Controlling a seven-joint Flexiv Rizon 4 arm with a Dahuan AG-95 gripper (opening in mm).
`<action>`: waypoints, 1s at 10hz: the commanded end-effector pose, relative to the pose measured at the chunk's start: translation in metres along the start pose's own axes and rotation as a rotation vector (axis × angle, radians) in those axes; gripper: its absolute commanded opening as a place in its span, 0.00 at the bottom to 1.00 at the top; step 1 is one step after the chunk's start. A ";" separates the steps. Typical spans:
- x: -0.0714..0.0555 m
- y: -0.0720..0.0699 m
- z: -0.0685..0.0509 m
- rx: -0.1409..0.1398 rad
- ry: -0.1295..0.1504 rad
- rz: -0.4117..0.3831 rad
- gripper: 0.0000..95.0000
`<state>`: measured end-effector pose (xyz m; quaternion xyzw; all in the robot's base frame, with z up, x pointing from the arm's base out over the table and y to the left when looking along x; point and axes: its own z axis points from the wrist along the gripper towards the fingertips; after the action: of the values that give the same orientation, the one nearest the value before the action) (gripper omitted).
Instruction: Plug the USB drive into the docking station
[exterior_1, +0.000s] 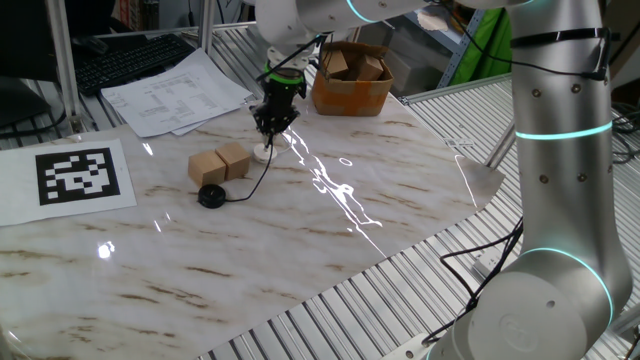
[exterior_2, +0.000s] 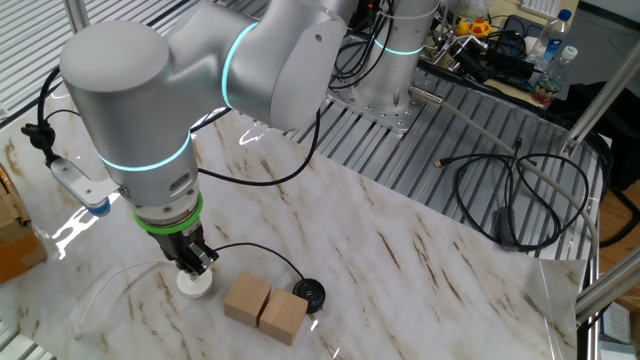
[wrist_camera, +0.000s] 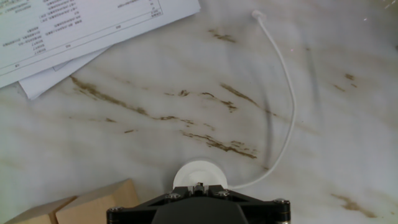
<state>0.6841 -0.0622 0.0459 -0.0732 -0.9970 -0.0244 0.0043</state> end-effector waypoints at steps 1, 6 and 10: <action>0.001 -0.001 0.000 0.000 0.000 0.000 0.00; 0.001 -0.002 0.001 -0.010 0.003 0.004 0.00; 0.001 -0.001 0.003 -0.010 0.003 0.008 0.00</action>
<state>0.6834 -0.0626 0.0426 -0.0770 -0.9966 -0.0298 0.0046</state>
